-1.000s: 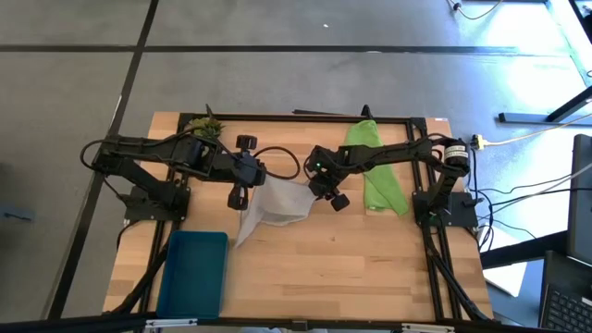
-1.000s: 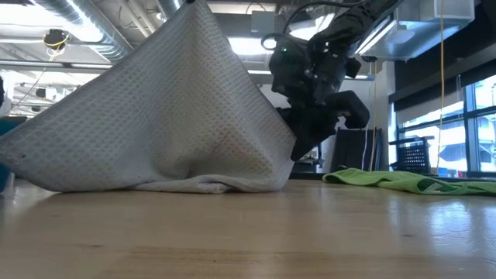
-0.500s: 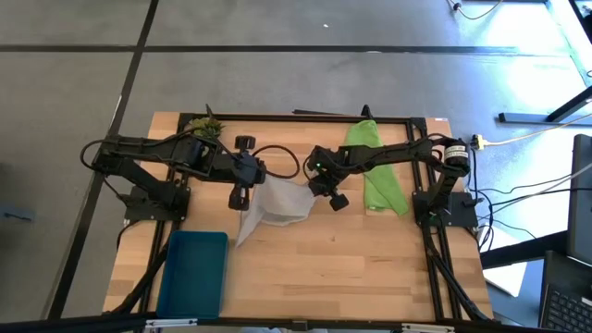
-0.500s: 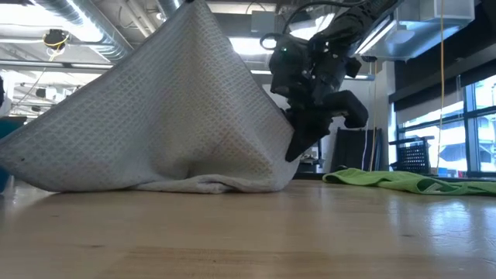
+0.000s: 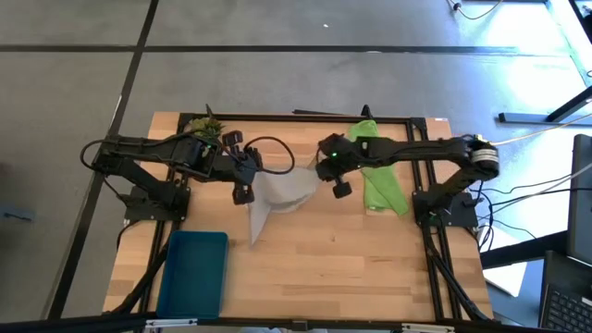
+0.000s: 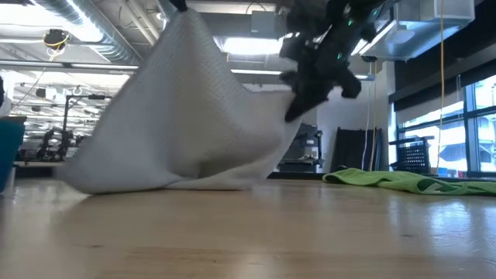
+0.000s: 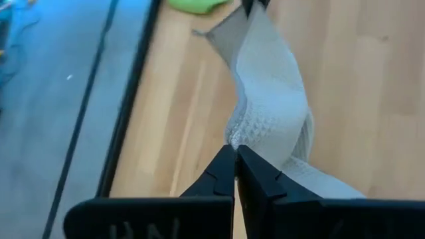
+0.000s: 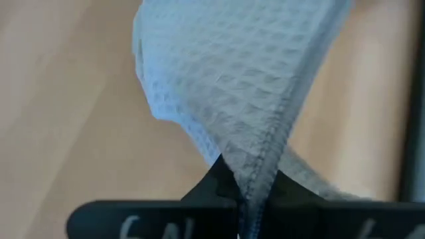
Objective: Roll microfiber towels into tight, uniform cylinder then place into a basket
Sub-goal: Roll the gray towel
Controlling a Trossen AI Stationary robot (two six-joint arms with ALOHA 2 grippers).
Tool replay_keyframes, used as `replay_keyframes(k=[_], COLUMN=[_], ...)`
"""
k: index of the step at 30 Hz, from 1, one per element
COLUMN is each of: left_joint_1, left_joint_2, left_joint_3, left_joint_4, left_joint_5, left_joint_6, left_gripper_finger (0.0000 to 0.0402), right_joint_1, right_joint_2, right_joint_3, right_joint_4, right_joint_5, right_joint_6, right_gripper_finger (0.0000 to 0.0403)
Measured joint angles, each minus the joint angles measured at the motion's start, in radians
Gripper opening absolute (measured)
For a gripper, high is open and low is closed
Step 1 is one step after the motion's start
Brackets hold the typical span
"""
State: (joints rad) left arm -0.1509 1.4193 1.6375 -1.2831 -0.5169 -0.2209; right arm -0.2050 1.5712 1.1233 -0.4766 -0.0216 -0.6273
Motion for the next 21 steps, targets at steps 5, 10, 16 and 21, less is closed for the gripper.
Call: replay_keyframes(k=[5,10,16,21], left_joint_1=[0.0,0.013,0.076,0.154], left_joint_2=[0.0,0.0,0.0,0.0], left_joint_3=[0.0,0.0,0.0,0.0], left_joint_4=[0.001,0.008,0.012,0.012], left_joint_5=[-0.252,-0.424,-0.554,-0.55], left_joint_6=[-0.014,-0.008,-0.01,-0.01], left_gripper_finger=[0.0,0.0,0.0,0.0], right_joint_1=[-0.001,0.0,-0.005,-0.041], right_joint_2=[-0.137,-0.261,-0.35,-0.364], right_joint_3=[0.0,0.0,0.0,0.0], right_joint_4=[-0.002,0.006,0.022,0.079], right_joint_5=[0.043,0.162,0.27,0.283], right_joint_6=[0.003,0.002,-0.001,-0.01], right_gripper_finger=[0.0004,0.0004,0.0003,0.0003])
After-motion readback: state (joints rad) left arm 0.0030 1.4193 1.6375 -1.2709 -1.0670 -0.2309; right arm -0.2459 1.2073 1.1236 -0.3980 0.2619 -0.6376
